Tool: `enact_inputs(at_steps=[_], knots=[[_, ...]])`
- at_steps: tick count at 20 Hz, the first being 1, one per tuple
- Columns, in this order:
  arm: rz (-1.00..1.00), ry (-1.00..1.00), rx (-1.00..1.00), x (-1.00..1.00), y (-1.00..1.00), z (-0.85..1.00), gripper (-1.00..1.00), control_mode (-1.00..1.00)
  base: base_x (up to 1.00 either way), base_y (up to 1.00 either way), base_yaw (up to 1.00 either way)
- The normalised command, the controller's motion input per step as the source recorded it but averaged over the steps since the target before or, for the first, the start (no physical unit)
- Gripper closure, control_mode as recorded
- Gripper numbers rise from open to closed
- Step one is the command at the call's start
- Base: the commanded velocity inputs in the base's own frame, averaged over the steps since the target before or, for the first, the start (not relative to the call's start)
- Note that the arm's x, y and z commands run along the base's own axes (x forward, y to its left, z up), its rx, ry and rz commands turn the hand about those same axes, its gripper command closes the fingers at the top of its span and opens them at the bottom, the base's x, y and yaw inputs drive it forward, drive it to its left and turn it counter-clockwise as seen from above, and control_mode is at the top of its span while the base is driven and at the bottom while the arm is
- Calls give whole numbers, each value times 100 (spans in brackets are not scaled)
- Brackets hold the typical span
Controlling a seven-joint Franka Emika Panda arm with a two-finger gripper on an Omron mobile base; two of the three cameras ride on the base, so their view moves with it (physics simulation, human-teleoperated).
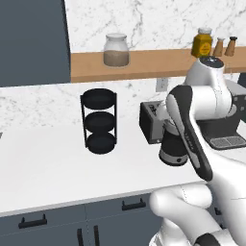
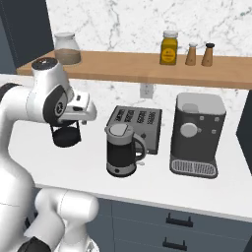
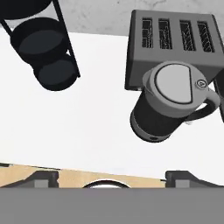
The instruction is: Navigate to the toaster oven.
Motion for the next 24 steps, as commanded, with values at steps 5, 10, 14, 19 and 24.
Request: enact_inputs(at_steps=[5,10,14,19,24], knots=[[-1,-22,0,-60,0,9,-100,-100,0,0,0],[-1,-17,0,-40,0,16,-100,-100,0,0,0],[0,-3,0,-11,0,2,-100,100,-35,4,-2],[0,0,0,0,0,0,-100,100,-42,39,-2],[0,0,0,0,0,0,-100,100,-38,95,0]])
